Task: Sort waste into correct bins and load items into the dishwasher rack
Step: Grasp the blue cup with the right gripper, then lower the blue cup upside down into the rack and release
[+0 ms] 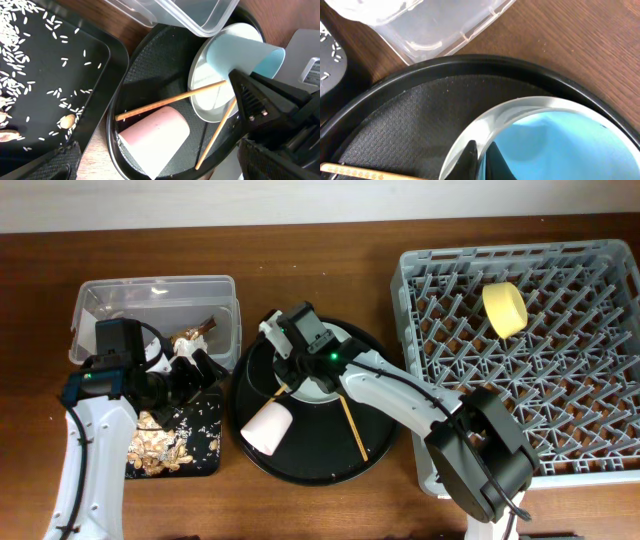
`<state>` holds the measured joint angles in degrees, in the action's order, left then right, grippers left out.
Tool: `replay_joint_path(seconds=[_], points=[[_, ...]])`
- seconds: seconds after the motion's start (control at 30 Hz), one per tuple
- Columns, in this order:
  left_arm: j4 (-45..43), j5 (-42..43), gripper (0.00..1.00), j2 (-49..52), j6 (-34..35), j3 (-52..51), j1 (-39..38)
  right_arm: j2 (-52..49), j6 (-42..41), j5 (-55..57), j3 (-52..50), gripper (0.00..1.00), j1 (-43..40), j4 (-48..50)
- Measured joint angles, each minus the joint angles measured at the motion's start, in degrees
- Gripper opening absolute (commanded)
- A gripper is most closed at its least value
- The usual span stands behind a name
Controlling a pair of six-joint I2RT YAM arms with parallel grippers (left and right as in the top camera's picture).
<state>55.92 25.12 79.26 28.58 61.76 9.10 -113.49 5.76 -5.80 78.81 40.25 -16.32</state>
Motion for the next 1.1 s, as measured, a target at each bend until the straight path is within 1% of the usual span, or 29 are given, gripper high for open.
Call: replay_joint_path(seconds=[0.17,0.27,0.3,0.33,0.43,0.5,0.57,0.6,0.67,0.8,0.93,1.1], points=[[0.0,0.0,0.99,0.0,0.0,0.0,0.0,0.8,0.0,0.0,0.8,0.04,0.0,-2.1],[0.0,0.0,0.99,0.0,0.0,0.0,0.0,7.0,0.0,-0.8,0.9,0.04,0.0,-5.2],[0.0,0.0,0.99,0.0,0.0,0.0,0.0,7.6,-0.1,-1.4,0.9,0.04,0.0,-5.4],[0.0,0.0,0.99,0.0,0.0,0.0,0.0,14.8,-0.6,-3.4,1.3,0.04,-0.4,-7.3],[0.0,0.0,0.99,0.0,0.0,0.0,0.0,24.6,-3.1,-10.2,2.9,0.04,-3.3,-10.6],[0.0,0.0,0.99,0.0,0.0,0.0,0.0,31.1,-4.7,-17.7,3.7,0.04,-10.0,-15.6],[0.0,0.0,0.99,0.0,0.0,0.0,0.0,33.7,-5.4,-25.4,3.8,0.04,-17.7,-20.8],[0.0,0.0,0.99,0.0,0.0,0.0,0.0,33.8,-5.1,-31.9,3.8,0.04,-23.3,-24.5],[0.0,0.0,0.99,0.0,0.0,0.0,0.0,32.8,-2.7,-42.2,3.5,0.04,-30.8,-29.7],[0.0,0.0,0.99,0.0,0.0,0.0,0.0,29.4,6.5,-58.8,0.3,0.04,-45.2,-37.3],[0.0,0.0,0.99,0.0,0.0,0.0,0.0,24.5,12.8,-69.1,-5.0,0.04,-53.5,-37.7],[0.0,0.0,0.99,0.0,0.0,0.0,0.0,17.8,18.0,-74.2,-10.1,0.04,-60.1,-37.7]])
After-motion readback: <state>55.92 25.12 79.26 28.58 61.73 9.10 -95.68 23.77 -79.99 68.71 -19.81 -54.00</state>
